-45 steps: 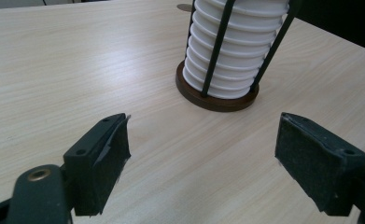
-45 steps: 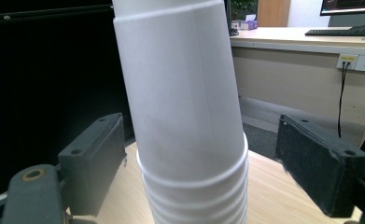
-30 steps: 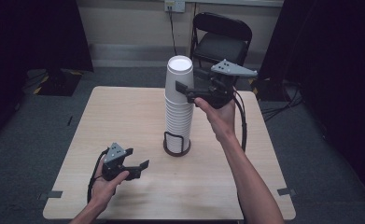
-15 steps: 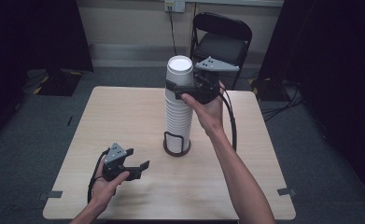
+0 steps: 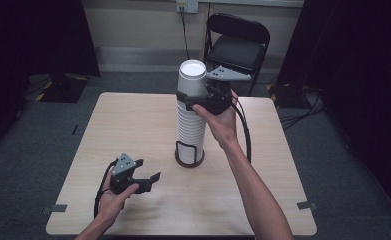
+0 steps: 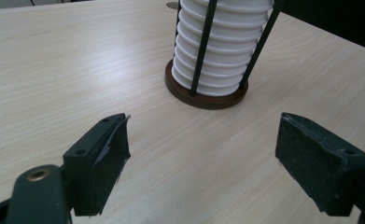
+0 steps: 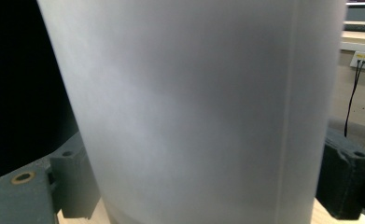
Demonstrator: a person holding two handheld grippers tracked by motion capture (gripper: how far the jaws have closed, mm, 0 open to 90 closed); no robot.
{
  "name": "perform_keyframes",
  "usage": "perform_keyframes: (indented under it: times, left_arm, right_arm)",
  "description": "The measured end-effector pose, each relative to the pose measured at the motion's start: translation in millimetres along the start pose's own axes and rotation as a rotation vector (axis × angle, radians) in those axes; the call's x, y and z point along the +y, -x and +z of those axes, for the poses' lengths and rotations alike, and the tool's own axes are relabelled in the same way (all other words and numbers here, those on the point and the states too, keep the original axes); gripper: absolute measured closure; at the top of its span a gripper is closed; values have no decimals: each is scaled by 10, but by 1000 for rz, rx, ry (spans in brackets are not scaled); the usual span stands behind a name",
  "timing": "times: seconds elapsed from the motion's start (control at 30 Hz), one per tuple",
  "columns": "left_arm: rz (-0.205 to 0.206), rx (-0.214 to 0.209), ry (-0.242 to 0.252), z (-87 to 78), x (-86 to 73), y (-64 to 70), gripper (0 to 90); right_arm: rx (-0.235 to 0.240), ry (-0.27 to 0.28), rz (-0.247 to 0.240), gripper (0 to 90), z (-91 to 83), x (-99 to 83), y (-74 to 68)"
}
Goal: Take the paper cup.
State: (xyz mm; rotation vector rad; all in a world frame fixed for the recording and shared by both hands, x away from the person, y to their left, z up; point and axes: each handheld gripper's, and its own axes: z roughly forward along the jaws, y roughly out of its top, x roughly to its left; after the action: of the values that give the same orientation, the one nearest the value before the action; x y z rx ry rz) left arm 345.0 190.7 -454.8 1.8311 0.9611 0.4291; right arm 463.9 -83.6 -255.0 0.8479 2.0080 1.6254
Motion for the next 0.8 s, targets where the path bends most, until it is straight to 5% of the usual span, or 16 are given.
perform_keyframes:
  times: [0.8]
  left_arm:
    - [0,-2,-7,1,-5,1,174]
  right_arm:
    - [-24,1,-20,126,9,-35,-15]
